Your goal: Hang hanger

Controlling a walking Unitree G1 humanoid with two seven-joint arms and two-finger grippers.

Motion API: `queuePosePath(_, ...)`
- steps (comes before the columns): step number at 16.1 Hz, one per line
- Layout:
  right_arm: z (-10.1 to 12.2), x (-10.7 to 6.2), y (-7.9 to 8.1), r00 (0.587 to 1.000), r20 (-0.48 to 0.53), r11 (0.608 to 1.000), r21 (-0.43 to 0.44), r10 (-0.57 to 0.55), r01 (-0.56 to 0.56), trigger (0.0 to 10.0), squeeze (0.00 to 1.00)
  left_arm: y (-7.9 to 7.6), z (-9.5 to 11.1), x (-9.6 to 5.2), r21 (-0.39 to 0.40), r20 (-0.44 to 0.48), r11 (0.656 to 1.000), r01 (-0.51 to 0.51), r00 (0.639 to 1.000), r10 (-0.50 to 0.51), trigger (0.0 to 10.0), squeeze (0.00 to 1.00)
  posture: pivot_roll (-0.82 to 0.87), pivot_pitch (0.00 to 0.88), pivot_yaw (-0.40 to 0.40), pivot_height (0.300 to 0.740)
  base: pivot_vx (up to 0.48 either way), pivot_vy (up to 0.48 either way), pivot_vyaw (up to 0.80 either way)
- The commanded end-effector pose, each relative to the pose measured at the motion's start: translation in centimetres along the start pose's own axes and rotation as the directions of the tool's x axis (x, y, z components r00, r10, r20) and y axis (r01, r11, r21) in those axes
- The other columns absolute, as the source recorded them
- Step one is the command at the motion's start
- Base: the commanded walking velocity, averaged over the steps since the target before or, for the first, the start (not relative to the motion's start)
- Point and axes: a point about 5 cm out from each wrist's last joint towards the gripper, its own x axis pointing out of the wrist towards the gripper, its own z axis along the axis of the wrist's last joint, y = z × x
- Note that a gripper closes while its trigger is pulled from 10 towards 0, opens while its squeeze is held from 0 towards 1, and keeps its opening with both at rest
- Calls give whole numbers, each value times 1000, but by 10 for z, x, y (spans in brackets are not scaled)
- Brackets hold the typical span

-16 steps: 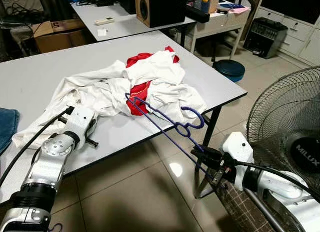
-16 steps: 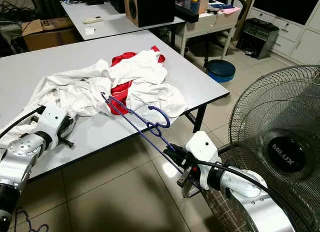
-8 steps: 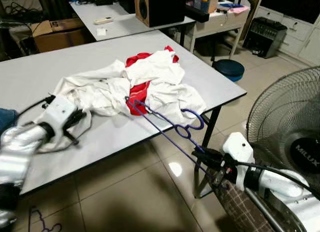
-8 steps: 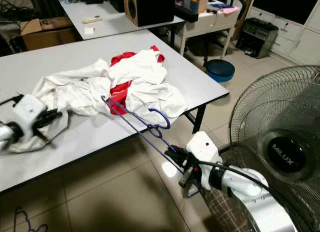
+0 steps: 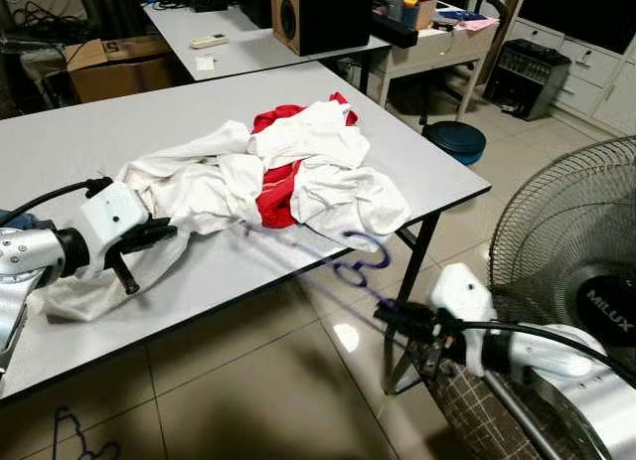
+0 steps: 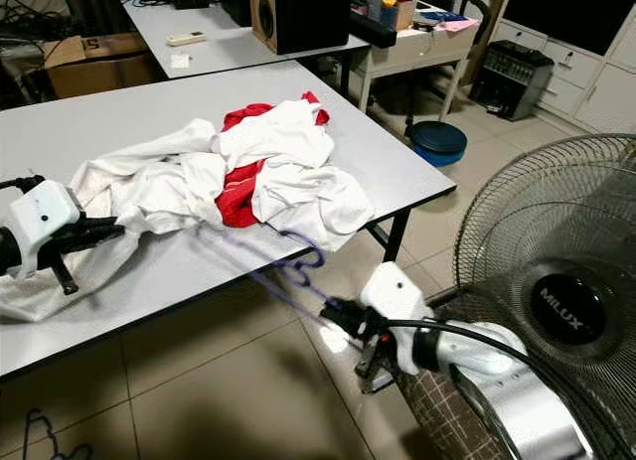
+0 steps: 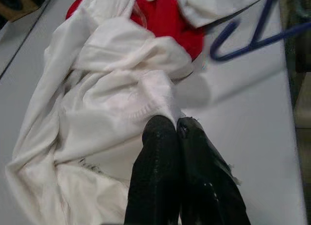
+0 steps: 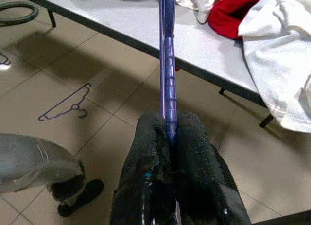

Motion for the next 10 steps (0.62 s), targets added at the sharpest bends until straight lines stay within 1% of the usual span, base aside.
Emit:
queuePosePath(1,2,0,-3,1000,4,1000,-24,0,1,10000,0,-3,6,1,9,19,999,33,999,-33,0,0,-39,0,-13,740,0,0,0)
queuePosePath(3,1,9,-13,1000,-16,1000,-23,-3,3,10000,0,-13,14,-1,-4,49,996,86,995,-86,0,0,-33,0,-22,740,0,0,0)
queuePosePath(4,1,9,-14,1000,-17,1000,-20,-2,2,10000,0,-13,15,-1,-4,50,996,89,995,-89,0,0,-32,0,-23,740,0,0,0)
queuePosePath(5,1,14,-17,1000,-23,999,-32,14,-15,10000,0,-16,17,-3,-2,54,994,111,992,-110,0,0,-27,0,-29,740,0,0,0)
queuePosePath(10,2,27,-21,996,-38,994,-66,79,-81,10000,0,-18,24,-2,-1,67,994,108,992,-107,0,0,-24,0,-30,740,0,0,0)
